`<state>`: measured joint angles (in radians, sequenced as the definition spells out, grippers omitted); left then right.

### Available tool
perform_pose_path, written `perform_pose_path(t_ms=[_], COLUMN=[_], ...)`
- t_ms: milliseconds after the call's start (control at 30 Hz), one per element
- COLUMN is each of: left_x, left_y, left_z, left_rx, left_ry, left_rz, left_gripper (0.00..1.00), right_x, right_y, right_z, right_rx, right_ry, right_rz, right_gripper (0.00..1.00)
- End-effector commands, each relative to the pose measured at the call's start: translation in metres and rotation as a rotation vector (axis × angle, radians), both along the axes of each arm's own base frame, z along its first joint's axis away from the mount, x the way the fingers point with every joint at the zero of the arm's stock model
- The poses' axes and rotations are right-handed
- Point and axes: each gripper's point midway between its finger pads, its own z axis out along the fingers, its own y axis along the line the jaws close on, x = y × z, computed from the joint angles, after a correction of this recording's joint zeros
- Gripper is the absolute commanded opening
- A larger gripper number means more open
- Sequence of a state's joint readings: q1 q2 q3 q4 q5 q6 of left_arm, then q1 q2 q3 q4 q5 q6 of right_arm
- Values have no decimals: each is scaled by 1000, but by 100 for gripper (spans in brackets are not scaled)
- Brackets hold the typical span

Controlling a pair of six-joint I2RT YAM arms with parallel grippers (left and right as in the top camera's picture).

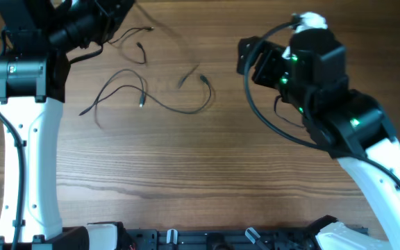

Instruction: Untangle cables

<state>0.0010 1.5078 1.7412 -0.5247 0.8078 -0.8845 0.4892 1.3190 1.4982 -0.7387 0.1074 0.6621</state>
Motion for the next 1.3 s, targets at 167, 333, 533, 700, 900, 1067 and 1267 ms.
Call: perform_pose_path(t_ms=[167,333,533,700,900,1067,1267], left_x=[-19,20,-9,-43,-38,-5,13], left_y=[-42,23,-6,-3,33,151,253], left_z=[20,-33,44,105,120,43,-8], left_rx=[14,267,142,0,12,200,219], left_ry=[-117,12,-255,-368,-419,-127,13], left_rz=[-148,276,114,142,293,752,846], left_gripper=[4,4,4,4,4,4,4], right_x=[-1,-7,-3,6,12,13,15], right_y=[13,8,9,16,39,61,62], right_z=[-10,-21,-31,-53,-97,-141,-142], right_rx=[-5,-35,-51,-64,-63,-55,-54], right_ry=[34,78,103,160,288,412,409], right_rz=[75,68,64,69,150,243,243], right_gripper=[99,100,100,100,100,100,100])
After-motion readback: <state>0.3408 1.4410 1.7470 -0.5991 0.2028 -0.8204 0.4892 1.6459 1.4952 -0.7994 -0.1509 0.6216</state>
